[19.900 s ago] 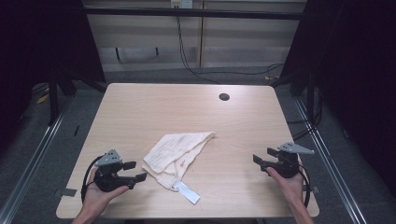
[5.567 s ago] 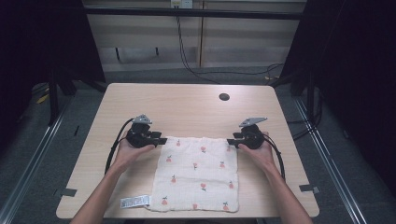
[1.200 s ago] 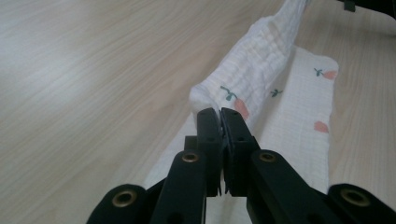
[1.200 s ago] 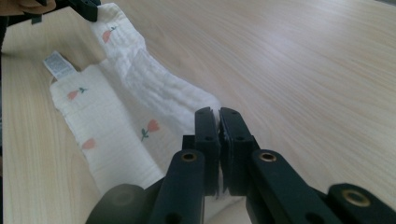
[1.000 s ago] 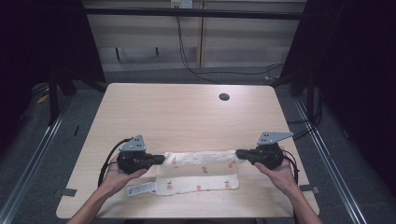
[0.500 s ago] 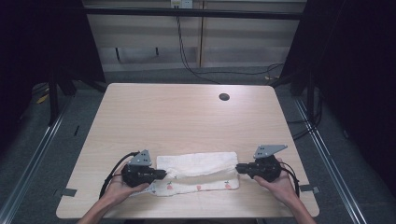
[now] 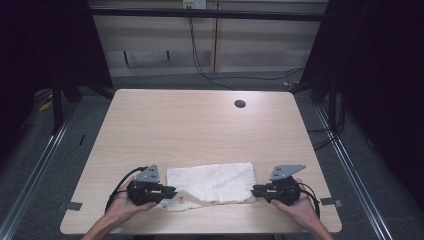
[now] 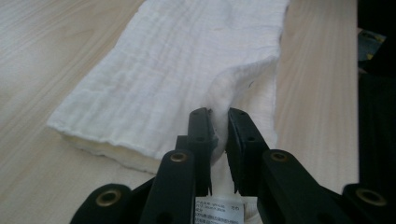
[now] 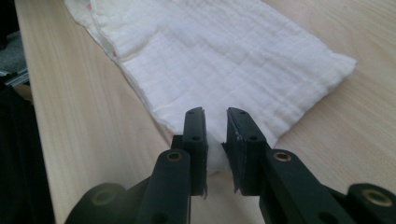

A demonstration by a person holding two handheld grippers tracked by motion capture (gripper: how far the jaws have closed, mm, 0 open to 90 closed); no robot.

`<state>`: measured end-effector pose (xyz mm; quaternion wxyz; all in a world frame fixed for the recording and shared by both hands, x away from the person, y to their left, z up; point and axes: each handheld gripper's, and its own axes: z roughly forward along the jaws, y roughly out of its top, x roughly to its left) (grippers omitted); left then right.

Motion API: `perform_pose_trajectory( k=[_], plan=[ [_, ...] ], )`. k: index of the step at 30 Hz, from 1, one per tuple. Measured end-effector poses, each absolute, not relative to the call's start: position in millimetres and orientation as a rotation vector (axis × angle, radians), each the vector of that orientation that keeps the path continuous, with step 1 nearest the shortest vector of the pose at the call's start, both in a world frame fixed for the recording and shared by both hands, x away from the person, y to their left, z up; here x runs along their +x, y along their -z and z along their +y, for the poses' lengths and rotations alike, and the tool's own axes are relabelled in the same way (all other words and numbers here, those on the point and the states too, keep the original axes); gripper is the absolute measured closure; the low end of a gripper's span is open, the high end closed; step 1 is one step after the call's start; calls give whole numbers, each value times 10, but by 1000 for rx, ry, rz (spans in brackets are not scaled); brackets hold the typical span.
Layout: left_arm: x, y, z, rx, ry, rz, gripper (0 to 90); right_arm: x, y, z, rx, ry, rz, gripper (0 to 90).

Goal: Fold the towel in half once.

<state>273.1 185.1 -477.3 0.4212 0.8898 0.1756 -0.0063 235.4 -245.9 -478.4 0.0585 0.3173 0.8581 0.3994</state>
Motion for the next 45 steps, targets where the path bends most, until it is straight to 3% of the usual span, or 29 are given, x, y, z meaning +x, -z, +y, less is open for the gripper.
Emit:
perform_pose_trajectory(
  k=[7,18,28,33,39,45],
  plan=[
    [2747,4665,1942,2163,13,455,772,2333,4659,-2462,970,-1277,2550,704],
    [2905,4890,1819,2281,-31,533,645,2557,4767,-2110,957,-1218,2611,542],
    [2856,4934,1760,2343,-73,481,811,2555,4916,-1941,930,-1100,2684,527],
    [2913,4953,1758,2324,-34,487,853,2495,4939,-1890,873,-1025,2654,601],
    [2932,4966,1627,2308,-10,486,861,2485,4925,-2018,889,-1025,2671,823],
    [2860,4960,1468,2323,7,442,868,2407,4916,-2186,933,-1013,2664,845]
  ],
)
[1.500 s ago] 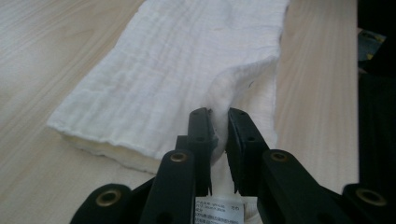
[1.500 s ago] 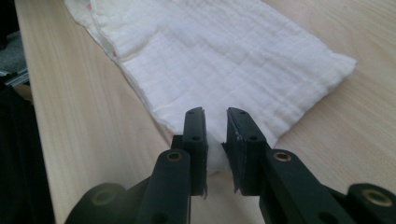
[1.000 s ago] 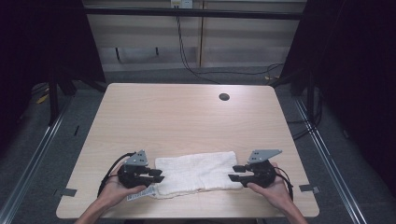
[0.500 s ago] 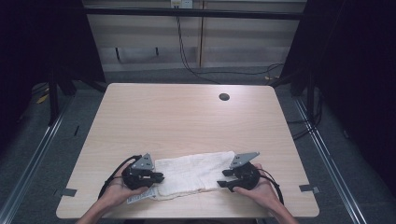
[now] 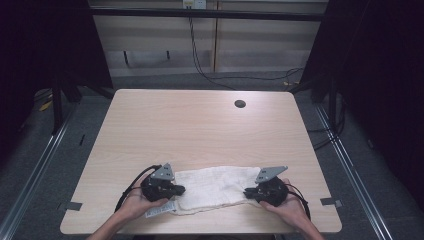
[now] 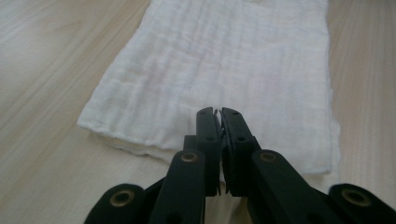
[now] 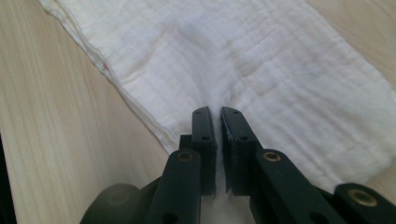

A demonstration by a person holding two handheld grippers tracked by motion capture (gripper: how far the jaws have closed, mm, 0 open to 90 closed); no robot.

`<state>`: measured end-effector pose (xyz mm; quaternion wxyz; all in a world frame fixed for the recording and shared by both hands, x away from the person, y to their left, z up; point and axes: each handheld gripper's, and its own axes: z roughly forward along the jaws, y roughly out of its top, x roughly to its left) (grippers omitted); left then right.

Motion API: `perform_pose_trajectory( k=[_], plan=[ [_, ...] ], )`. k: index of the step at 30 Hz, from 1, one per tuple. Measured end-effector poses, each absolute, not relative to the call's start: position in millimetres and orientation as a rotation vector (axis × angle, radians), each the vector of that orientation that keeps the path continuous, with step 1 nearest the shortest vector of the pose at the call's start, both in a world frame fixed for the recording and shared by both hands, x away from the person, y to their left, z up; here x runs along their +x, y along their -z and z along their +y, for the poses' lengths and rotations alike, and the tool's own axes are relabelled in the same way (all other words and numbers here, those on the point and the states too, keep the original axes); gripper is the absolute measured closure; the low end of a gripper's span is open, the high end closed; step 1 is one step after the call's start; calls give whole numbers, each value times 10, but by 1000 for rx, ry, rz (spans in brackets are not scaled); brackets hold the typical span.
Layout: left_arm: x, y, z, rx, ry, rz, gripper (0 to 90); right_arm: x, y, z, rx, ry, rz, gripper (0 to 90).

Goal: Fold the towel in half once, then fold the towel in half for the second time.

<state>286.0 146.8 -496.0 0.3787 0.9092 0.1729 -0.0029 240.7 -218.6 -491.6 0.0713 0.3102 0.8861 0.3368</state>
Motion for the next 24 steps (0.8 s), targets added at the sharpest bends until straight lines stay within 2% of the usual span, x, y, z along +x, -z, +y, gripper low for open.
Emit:
perform_pose_trajectory(
  k=[5,8,10,13,18,24],
  plan=[
    [2789,4946,1411,2348,5,387,864,2307,4902,-2272,946,-995,2664,794],
    [2792,4956,1413,2328,15,411,860,2290,4900,-2253,940,-1002,2671,741],
    [2810,4955,1425,2331,36,406,850,2302,4900,-2251,970,-1025,2671,651],
    [2821,4967,1432,2304,64,437,831,2311,4878,-2263,997,-1097,2649,598],
    [2825,4917,1462,2281,78,434,712,2300,4785,-2258,1008,-1189,2586,556],
    [2892,4825,1560,2222,89,485,616,2330,4770,-2085,971,-1211,2613,510]
  ],
)
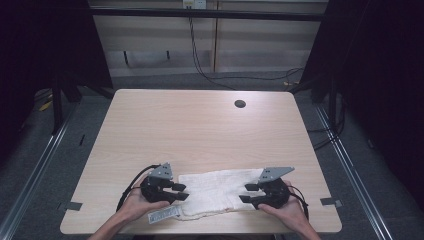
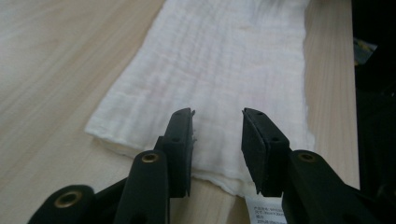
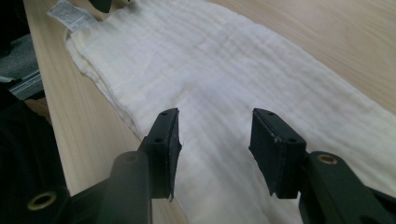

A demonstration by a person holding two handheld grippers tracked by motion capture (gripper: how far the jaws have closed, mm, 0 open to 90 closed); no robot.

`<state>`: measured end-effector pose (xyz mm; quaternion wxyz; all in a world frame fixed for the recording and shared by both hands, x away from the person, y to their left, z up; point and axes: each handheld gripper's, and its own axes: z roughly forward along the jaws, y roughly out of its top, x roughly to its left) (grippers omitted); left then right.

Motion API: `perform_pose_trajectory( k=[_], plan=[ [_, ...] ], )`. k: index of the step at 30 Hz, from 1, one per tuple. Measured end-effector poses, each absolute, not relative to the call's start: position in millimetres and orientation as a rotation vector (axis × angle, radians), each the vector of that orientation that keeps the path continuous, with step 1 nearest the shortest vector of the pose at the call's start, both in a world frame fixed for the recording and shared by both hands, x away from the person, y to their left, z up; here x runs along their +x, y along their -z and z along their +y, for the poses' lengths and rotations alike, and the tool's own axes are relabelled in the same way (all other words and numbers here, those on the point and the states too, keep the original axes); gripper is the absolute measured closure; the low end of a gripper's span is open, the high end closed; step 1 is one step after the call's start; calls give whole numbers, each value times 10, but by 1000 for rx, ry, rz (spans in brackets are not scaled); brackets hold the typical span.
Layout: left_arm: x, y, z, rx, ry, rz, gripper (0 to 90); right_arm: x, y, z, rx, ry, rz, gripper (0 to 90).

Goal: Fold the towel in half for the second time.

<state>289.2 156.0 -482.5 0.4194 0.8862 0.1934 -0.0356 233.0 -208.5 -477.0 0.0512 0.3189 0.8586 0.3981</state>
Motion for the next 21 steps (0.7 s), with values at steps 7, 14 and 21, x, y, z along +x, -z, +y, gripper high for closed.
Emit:
perform_pose_trajectory(
  k=[7,14,21],
  plan=[
    [2989,4772,1683,2199,45,564,527,2260,4769,-1774,883,-1224,2670,538],
    [3208,4761,1626,2199,-23,626,520,2249,4784,-1461,790,-1245,2736,538],
    [3352,4784,1582,2180,8,651,508,2296,4718,-1077,689,-1276,2792,591]
  ],
)
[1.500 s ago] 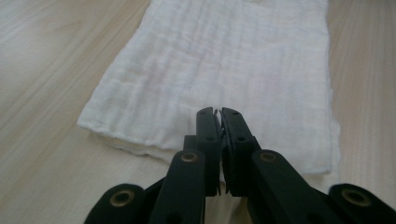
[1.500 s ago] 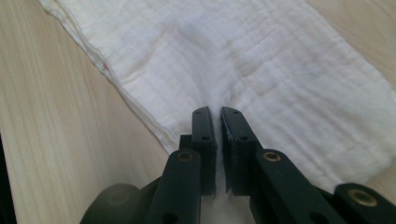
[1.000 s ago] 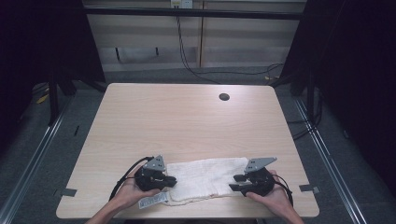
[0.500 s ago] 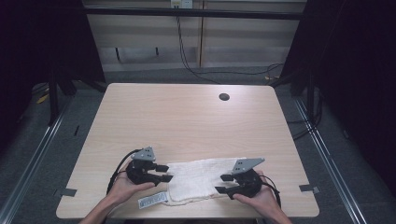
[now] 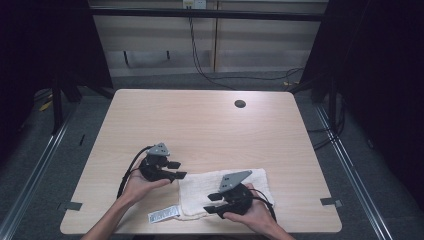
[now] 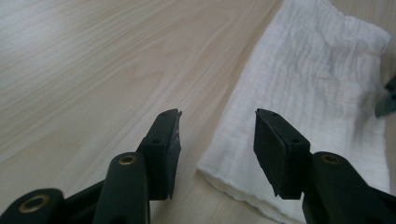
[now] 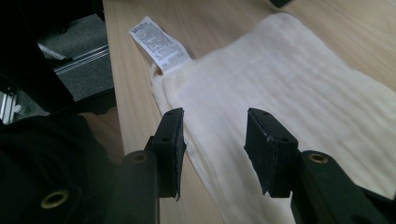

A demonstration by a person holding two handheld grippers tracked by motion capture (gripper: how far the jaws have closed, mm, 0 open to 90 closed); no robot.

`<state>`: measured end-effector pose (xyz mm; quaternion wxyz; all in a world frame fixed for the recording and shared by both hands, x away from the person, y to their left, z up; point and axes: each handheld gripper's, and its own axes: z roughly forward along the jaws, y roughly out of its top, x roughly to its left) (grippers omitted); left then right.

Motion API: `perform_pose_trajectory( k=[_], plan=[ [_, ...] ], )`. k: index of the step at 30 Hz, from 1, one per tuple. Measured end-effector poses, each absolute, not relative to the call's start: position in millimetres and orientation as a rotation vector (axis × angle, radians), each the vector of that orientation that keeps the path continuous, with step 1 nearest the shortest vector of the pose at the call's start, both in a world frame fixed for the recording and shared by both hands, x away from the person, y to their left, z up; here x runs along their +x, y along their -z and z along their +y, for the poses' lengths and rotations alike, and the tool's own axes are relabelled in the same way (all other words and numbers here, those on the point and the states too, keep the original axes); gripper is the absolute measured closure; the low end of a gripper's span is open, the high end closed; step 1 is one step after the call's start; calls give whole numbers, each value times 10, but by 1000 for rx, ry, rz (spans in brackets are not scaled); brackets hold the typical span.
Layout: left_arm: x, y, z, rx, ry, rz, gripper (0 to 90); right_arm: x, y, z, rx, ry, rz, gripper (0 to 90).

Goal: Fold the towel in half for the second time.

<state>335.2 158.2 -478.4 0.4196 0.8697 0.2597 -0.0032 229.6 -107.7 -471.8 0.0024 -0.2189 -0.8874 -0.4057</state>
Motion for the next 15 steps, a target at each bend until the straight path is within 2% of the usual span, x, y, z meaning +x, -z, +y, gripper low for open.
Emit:
perform_pose_trajectory(
  k=[10,15],
  plan=[
    [3362,4848,1703,2178,-16,710,438,2323,4853,-555,-520,1204,-2804,628],
    [3355,4853,1708,2184,-16,714,418,2274,4976,-437,-504,1216,-2813,584]
  ],
)
